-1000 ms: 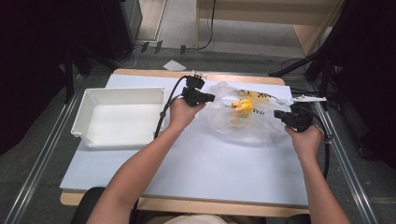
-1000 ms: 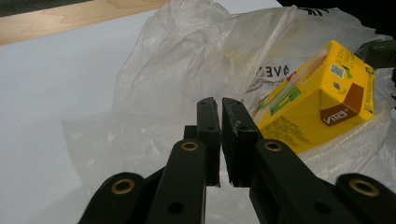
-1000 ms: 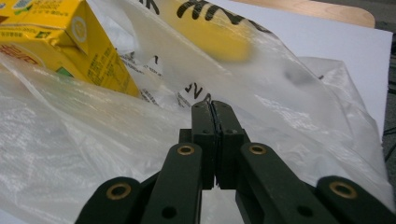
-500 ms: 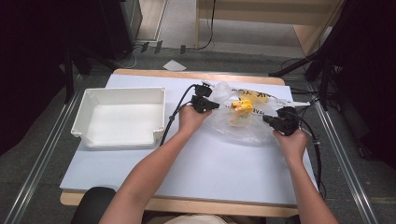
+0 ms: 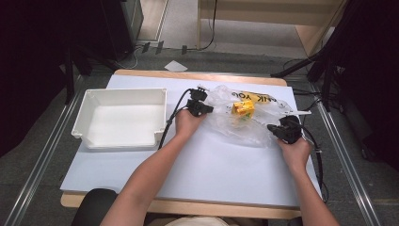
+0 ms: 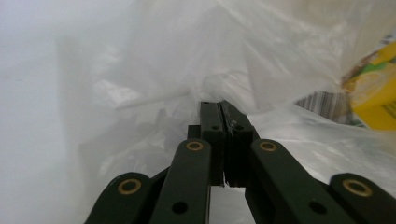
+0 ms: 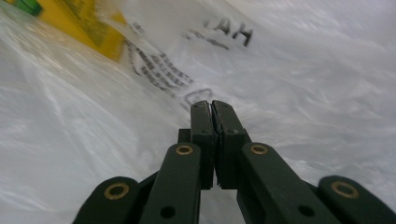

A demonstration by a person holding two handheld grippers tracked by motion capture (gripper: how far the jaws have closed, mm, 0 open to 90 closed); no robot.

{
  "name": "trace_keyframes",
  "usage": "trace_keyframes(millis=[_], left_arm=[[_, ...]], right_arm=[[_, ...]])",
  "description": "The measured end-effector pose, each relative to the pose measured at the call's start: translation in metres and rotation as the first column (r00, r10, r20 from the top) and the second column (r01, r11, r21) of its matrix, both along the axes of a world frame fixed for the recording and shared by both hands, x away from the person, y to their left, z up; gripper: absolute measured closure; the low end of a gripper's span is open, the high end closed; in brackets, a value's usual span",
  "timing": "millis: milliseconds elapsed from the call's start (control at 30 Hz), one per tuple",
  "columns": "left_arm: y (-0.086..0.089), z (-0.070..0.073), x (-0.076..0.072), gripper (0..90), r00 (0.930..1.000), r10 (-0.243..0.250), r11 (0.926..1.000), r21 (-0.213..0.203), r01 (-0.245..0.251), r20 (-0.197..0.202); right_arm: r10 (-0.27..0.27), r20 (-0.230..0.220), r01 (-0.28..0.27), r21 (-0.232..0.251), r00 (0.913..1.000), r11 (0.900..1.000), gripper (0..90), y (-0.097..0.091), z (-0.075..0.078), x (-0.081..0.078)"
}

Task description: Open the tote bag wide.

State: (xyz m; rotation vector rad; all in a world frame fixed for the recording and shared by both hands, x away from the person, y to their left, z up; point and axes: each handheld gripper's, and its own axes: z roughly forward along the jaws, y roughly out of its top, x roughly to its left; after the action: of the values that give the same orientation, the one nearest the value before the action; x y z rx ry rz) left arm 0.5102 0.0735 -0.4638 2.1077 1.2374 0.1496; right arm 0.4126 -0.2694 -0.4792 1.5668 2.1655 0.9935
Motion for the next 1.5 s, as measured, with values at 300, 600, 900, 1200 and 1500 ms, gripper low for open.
trace_keyframes(millis=[300, 600, 900, 1200, 1500], left_arm=[[0.023, 0.002, 0.012, 90.0, 0.9914, 0.13, 0.9913, 0.02, -0.13, 0.017], [0.029, 0.0, 0.015, 90.0, 0.9881, 0.15, 0.9885, 0.017, -0.151, 0.035], [0.031, 0.0, 0.016, 90.0, 0.9881, 0.151, 0.9886, 0.003, -0.151, 0.031], [0.033, 0.0, 0.018, 90.0, 0.9854, 0.17, 0.9852, -0.017, -0.17, 0.003], [0.03, 0.027, 0.009, 90.0, 0.993, 0.112, 0.9931, -0.04, -0.11, 0.037]], right_arm=[[-0.095, 0.005, 0.095, -0.021, 0.9954, 0.9952, 90.0, -0.036, -0.001, -0.007], [-0.141, 0.009, 0.142, -0.058, 0.9899, 0.9882, 90.0, -0.058, -0.002, -0.013], [-0.15, 0.008, 0.15, -0.08, 0.9886, 0.9854, 90.0, -0.063, -0.001, -0.013], [-0.181, -0.005, 0.18, -0.065, 0.9835, 0.9815, 90.0, -0.068, 0.0, -0.005], [-0.1, 0.021, 0.1, 0.002, 0.9948, 0.995, 90.0, -0.061, 0.024, -0.01]])
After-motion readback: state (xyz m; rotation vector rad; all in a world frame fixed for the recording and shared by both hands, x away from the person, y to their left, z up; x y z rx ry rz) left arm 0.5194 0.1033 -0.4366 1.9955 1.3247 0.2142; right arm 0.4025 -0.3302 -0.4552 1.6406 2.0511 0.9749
